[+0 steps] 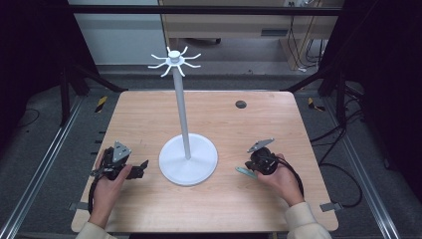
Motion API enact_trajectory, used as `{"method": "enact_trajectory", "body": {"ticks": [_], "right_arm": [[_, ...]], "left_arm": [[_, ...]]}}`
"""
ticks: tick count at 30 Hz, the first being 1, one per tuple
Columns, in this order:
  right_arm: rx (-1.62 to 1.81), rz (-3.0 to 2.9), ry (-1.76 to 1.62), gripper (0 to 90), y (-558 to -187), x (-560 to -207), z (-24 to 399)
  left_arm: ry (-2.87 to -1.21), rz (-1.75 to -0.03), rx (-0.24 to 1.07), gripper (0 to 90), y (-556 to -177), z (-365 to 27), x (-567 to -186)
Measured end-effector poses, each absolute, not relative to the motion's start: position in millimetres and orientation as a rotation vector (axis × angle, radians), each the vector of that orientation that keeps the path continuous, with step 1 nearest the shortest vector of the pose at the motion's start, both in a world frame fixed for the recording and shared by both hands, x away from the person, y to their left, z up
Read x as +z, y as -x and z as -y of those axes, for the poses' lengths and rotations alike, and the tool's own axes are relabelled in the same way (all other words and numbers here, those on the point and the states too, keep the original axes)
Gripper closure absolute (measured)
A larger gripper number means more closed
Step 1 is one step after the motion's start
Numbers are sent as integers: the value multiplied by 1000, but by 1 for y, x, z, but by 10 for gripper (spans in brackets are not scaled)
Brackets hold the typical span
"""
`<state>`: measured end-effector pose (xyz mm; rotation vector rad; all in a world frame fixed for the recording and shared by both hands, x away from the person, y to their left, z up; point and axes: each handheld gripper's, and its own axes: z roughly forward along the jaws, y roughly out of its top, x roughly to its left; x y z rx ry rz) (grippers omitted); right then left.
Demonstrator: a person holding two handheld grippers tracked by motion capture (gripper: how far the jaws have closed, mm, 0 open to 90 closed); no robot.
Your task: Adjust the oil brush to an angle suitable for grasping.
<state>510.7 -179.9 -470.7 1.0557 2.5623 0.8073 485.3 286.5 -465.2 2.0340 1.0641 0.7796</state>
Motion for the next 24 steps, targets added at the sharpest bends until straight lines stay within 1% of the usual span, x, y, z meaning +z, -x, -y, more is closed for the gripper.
{"method": "enact_trajectory", "body": {"ticks": [12,22,24], "right_arm": [[806,-2517,-1032,900,-496,-454,182],[769,-2525,-1015,900,-487,-451,192],[747,-2531,-1011,884,-483,-450,196]], "left_arm": [[-2035,-1064,780,28,-484,-286,-465],[-2038,-1066,785,29,-484,-286,-466],[-2040,-1066,786,29,-484,-287,-466]]}}
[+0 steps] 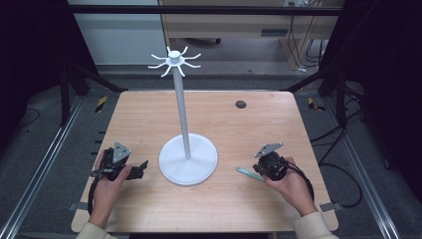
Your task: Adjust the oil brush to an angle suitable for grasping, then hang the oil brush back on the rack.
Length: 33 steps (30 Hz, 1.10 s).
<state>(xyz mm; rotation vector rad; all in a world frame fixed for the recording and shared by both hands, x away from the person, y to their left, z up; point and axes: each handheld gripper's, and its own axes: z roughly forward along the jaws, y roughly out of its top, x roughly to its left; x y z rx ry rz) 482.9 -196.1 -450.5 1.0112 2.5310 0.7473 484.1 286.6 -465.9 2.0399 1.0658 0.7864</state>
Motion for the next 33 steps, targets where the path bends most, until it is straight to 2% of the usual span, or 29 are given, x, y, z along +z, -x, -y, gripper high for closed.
{"method": "enact_trajectory", "body": {"ticks": [7,18,33], "right_arm": [[693,-2548,-1003,816,-473,-447,207],[629,-2617,-978,659,-467,-438,221],[470,-2691,-953,662,-472,-436,225]], "left_arm": [[-2047,-1062,788,29,-484,-285,-466],[-2059,-1059,784,28,-484,-285,-467],[-2062,-1058,785,29,-484,-284,-468]]}}
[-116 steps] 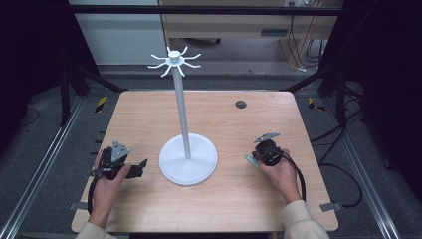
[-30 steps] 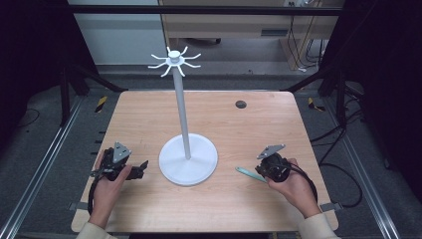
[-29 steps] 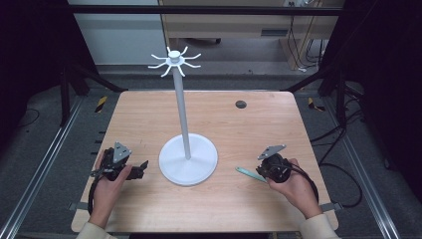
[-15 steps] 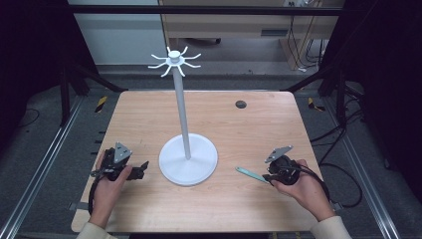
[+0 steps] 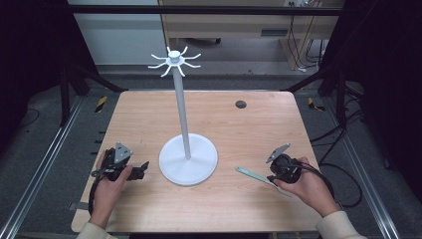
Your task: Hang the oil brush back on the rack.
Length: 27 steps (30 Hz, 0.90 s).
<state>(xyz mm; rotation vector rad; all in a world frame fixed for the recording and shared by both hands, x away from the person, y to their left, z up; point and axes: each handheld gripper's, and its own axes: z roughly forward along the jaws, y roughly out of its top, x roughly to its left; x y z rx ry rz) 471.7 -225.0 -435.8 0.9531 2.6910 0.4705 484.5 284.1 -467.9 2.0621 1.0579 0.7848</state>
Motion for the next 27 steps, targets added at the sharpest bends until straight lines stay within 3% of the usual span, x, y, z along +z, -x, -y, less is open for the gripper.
{"method": "enact_trajectory", "body": {"ticks": [27], "right_arm": [[259,-2836,-829,736,-488,-455,207]], "left_arm": [[-2085,-1042,780,29,-485,-281,-470]]}}
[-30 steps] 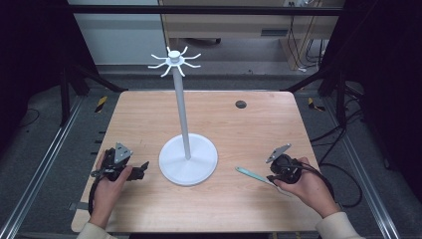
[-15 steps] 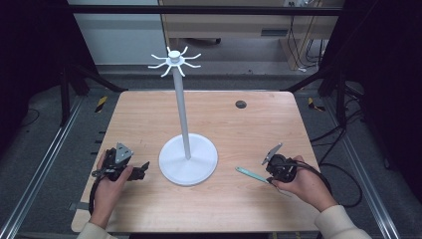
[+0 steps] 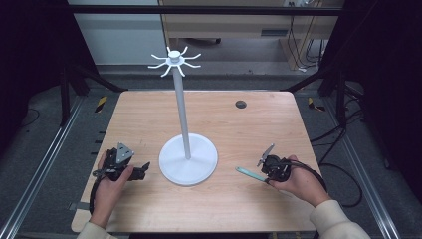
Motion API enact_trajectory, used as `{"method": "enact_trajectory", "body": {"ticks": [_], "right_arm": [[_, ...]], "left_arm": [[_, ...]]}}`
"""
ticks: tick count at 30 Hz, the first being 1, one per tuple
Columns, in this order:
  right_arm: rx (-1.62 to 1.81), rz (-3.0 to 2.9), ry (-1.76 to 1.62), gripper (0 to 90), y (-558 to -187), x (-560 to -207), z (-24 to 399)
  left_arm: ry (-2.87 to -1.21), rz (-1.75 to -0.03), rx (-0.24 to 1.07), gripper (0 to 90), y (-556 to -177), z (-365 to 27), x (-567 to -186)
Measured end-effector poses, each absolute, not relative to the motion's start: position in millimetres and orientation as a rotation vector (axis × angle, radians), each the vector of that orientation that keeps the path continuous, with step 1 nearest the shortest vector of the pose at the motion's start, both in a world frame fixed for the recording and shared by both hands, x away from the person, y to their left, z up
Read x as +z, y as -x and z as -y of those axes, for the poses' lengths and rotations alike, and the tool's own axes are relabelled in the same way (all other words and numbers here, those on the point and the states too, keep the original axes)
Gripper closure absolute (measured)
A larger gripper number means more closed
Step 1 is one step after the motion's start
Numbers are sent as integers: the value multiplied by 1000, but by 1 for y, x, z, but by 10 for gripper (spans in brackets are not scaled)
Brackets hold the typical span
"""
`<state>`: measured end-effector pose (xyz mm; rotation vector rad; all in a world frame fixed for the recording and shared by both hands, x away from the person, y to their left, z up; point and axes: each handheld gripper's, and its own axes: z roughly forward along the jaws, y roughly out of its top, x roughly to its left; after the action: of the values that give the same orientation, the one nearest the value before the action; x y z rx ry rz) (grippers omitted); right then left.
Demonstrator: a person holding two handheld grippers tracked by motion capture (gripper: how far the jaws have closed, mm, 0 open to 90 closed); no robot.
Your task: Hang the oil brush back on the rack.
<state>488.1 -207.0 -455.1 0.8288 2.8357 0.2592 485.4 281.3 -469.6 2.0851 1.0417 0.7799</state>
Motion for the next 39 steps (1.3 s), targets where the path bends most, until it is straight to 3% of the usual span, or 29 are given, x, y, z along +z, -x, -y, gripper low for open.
{"method": "enact_trajectory", "body": {"ticks": [39], "right_arm": [[175,-2919,-811,813,-501,-465,196]], "left_arm": [[-2104,-1029,774,31,-486,-279,-471]]}}
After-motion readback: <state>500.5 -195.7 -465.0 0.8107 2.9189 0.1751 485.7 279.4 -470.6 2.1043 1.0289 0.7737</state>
